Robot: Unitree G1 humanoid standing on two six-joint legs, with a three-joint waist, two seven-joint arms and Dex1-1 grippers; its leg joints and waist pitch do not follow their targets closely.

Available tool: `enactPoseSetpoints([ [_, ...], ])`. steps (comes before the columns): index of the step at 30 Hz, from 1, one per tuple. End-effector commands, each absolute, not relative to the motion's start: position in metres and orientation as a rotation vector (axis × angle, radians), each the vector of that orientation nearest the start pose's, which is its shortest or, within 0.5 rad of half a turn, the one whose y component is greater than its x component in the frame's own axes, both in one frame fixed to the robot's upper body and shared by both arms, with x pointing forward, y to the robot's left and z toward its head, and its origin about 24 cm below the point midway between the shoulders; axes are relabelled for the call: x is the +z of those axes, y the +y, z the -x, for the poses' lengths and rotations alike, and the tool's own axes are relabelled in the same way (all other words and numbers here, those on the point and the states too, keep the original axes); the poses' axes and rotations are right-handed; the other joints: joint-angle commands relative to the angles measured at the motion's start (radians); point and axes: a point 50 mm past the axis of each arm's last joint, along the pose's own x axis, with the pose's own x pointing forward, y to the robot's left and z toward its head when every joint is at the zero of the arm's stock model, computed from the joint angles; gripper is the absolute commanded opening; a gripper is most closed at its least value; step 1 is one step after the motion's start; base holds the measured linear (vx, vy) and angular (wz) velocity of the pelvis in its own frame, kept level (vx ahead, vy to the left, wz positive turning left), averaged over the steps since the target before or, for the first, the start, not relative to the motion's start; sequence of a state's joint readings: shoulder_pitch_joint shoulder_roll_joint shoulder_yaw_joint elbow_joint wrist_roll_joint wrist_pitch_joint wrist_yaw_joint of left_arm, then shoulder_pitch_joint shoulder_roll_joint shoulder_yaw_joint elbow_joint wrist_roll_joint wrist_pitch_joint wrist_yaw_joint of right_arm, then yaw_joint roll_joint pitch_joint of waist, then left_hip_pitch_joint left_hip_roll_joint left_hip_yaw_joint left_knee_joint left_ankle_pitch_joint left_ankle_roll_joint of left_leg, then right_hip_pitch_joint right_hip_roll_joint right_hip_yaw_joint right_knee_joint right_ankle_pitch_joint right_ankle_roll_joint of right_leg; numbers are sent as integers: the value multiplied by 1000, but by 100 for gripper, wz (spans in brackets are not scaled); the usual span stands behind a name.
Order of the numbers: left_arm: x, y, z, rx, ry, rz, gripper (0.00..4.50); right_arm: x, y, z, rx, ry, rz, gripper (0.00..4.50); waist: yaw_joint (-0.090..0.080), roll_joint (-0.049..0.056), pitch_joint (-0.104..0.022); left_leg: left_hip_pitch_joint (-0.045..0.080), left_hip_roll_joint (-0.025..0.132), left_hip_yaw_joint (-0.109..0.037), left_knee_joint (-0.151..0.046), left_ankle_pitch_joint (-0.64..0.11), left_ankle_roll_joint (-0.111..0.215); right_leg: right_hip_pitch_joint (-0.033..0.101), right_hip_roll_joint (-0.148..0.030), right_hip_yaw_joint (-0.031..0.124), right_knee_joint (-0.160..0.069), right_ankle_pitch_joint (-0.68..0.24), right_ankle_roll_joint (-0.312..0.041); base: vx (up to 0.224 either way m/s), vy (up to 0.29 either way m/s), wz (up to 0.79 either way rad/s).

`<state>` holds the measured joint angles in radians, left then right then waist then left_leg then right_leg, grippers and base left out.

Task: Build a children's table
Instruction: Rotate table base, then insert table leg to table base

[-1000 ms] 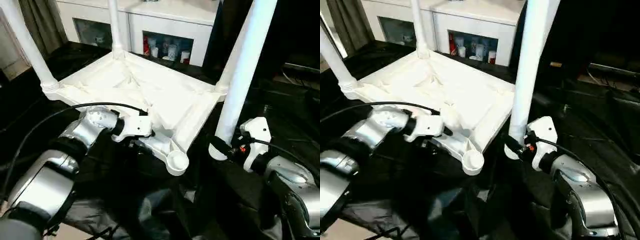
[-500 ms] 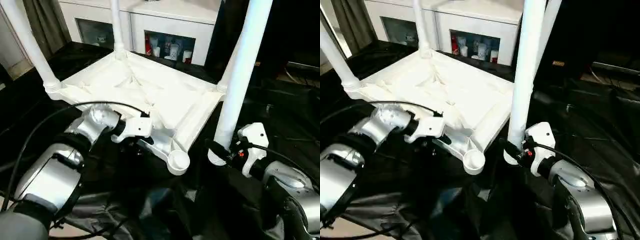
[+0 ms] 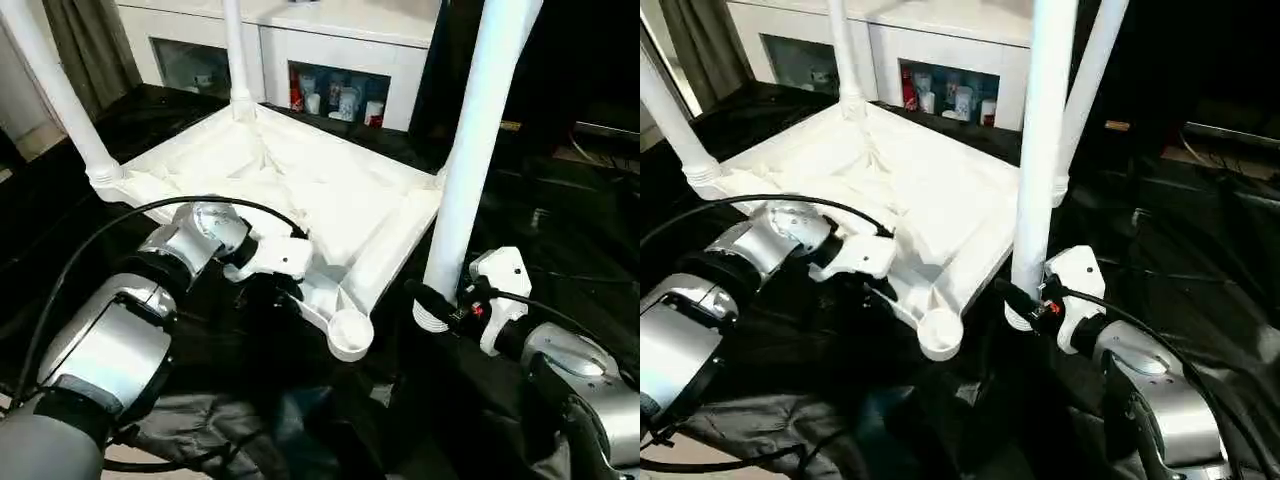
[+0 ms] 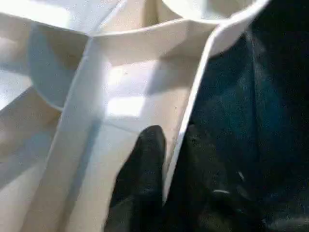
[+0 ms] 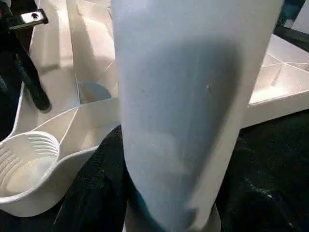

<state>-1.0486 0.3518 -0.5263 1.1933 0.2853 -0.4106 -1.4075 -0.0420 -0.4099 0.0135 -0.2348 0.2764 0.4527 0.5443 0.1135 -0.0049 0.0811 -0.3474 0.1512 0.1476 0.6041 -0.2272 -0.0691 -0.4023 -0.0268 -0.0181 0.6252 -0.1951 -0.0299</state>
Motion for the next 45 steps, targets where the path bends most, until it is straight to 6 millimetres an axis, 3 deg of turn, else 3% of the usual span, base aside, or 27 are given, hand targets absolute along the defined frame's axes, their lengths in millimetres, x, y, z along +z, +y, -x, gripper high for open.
enactPoseSetpoints([
  [1, 80, 137, -354, -1584, 637, -1015, 36, 80, -174, -249, 630, 199, 112, 191, 9, -8, -62, -5, 70, -22, -72, -54, 34, 76, -127, 58, -74, -83, -224, 0, 0, 0],
  [4, 77, 142, -356, -1500, 670, -937, 25, 81, -172, -252, 633, 192, 106, 191, 9, -8, -61, -4, 71, -23, -74, -65, 32, 73, -129, 58, -79, -147, -209, 0, 0, 0],
  [6, 76, 142, -358, -1421, 669, -823, 22, 82, -172, -255, 617, 186, 94, 191, 7, -18, -59, -6, 69, -22, -75, -65, 33, 73, -129, 58, -80, -176, -202, 0, 0, 0],
  [7, 77, 142, -360, -1391, 660, -779, 21, 82, -173, -256, 609, 184, 88, 191, 6, -14, -58, -7, 67, -23, -73, -65, 33, 71, -130, 57, -82, -202, -201, 0, 0, 0],
  [9, 77, 143, -362, -1329, 637, -712, 21, 82, -173, -259, 591, 180, 69, 191, 4, -17, -58, -11, 63, -24, -73, -60, 33, 73, -129, 55, -87, -249, -185, 0, 0, 0],
  [10, 77, 144, -362, -1252, 613, -579, 21, 81, -173, -263, 563, 175, 42, 191, 3, -21, -56, -13, 61, -23, -73, -59, 34, 74, -129, 56, -87, -266, -175, 0, 0, 0],
  [11, 77, 144, -362, -1251, 612, -578, 21, 81, -173, -264, 562, 175, 42, 191, -3, -20, -55, -21, 62, -28, -76, -48, 31, 78, -133, 52, -84, -268, -180, 0, 0, 0],
  [12, 77, 145, -361, -1235, 612, -547, 20, 81, -173, -264, 557, 174, 39, 191, -4, -18, -58, -21, 60, -28, -76, -41, 32, 77, -131, 50, -87, -272, -174, 0, 0, 0],
  [14, 74, 143, -355, -1214, 605, -485, 17, 80, -172, -266, 545, 179, 25, 191, -11, -17, -61, -20, 66, -29, -75, -21, 34, 76, -130, 49, -76, -195, -191, 0, 0, 0],
  [15, 73, 139, -347, -1217, 561, -469, 17, 79, -171, -268, 535, 181, 8, 191, -13, -27, -59, -19, 63, -25, -74, -16, 43, 72, -126, 48, -80, -180, -192, 0, 0, 0],
  [16, 73, 137, -344, -1219, 540, -464, 14, 79, -171, -269, 532, 182, 4, 191, -15, -20, -65, -16, 74, -28, -76, -9, 44, 76, -136, 48, -66, -127, -214, 0, 0, 0],
  [17, 76, 125, -334, -1225, 398, -444, 10, 79, -170, -271, 527, 182, 5, 191, -13, -17, -64, -11, 73, -21, -74, 2, 58, 67, -131, 47, -70, -87, -229, 0, 0, 0],
  [18, 78, 122, -332, -1225, 363, -437, 1, 79, -170, -271, 527, 182, 7, 191, -19, -21, -63, -15, 74, -19, -73, 5, 65, 68, -128, 47, -68, -60, -238, 63, -26, 11],
  [19, 79, 119, -330, -1229, 327, -442, 1, 79, -170, -272, 526, 183, 8, 191, -10, -15, -65, -6, 70, -11, -69, 15, 85, 61, -120, 45, -71, -22, -245, 0, 0, 0],
  [20, 78, 116, -324, -1267, 262, -511, 1, 79, -170, -273, 525, 184, 9, 191, -1, -11, -71, 0, 75, -8, -67, 41, 109, 56, -119, 40, -64, 31, -257, 50, -21, 16],
  [21, 78, 116, -324, -1267, 262, -511, 1, 79, -170, -273, 525, 184, 9, 191, -1, -16, -71, -9, 76, -6, -64, 77, 126, 60, -113, 37, -52, 108, -260, 0, 0, 0],
  [22, 74, 113, -316, -1274, 239, -546, 1, 79, -170, -274, 523, 186, 8, 191, 0, -20, -71, -11, 78, -7, -65, 83, 130, 62, -114, 35, -49, 123, -257, 0, 0, 0],
  [25, 72, 110, -309, -1273, 240, -529, 1, 79, -169, -275, 522, 187, 7, 191, 15, -19, -65, 2, 82, 3, -68, 17, 120, 49, -118, 35, -64, 8, -238, 0, 0, 0],
  [26, 71, 109, -305, -1267, 252, -528, 1, 79, -169, -276, 522, 187, 8, 191, 17, -20, -65, -5, 87, 2, -72, 13, 103, 57, -122, 34, -61, -16, -233, 0, 0, 0],
  [29, 69, 110, -299, -1251, 274, -552, 1, 79, -169, -276, 525, 187, 9, 191, 18, -23, -62, 1, 83, 8, -74, -12, 86, 48, -117, 33, -69, -75, -205, 0, 0, 0],
  [35, 65, 117, -291, -1297, 251, -667, 1, 82, -167, -276, 537, 179, -2, 191, 21, -28, -62, -4, 80, 8, -75, -2, 79, 50, -119, 33, -67, -74, -174, 0, 0, 0],
  [40, 69, 116, -285, -1358, 229, -592, 1, 90, -161, -275, 575, 136, -49, 191, 21, -29, -64, -5, 80, 8, -74, 9, 76, 49, -120, 33, -61, -55, -178, 0, 0, 0],
  [45, 68, 123, -291, -1327, 257, -558, 0, 99, -145, -273, 684, 88, -135, 190, 19, -30, -61, -5, 79, 8, -74, -1, 86, 48, -118, 32, -63, -61, -179, 0, 0, 0],
])
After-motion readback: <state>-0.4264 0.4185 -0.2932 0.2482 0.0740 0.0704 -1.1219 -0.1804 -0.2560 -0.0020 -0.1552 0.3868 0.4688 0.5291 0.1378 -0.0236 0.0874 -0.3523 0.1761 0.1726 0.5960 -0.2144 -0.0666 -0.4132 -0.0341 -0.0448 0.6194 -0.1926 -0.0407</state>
